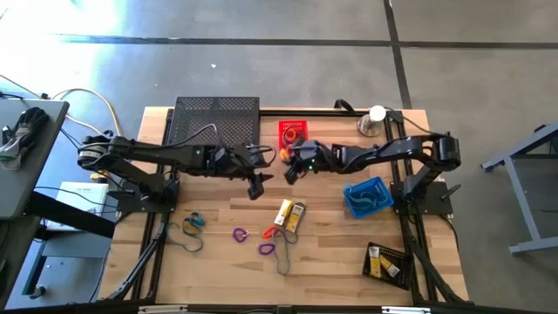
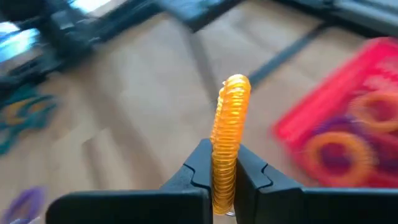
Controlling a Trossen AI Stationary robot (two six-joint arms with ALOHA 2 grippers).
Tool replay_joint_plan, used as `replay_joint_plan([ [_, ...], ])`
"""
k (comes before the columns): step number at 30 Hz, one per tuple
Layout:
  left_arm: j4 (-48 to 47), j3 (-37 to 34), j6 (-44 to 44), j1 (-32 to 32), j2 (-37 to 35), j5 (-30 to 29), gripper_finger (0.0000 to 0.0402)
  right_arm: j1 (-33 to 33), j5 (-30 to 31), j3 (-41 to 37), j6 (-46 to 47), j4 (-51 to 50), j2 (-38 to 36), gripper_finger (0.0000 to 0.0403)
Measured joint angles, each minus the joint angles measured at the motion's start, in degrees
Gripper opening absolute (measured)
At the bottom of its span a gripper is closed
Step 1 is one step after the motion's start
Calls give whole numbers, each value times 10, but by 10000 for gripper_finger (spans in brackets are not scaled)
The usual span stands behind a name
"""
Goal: Pick & Place Office Desk Supplies
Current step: Put the yellow spring keychain into the red bin
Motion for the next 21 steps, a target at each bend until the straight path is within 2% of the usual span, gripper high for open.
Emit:
replay_joint_plan([
  [6,-3,0,-1,-16,0,-3,181,-71,18,0,30,-23,2,15],
  [9,-9,0,-2,-16,0,-4,182,-98,9,0,-2,-20,13,15],
  [18,-38,0,-57,-15,0,-5,182,-123,-19,0,13,-12,84,15],
  [21,-44,0,-61,-15,0,-5,182,-122,-10,0,12,8,98,31],
])
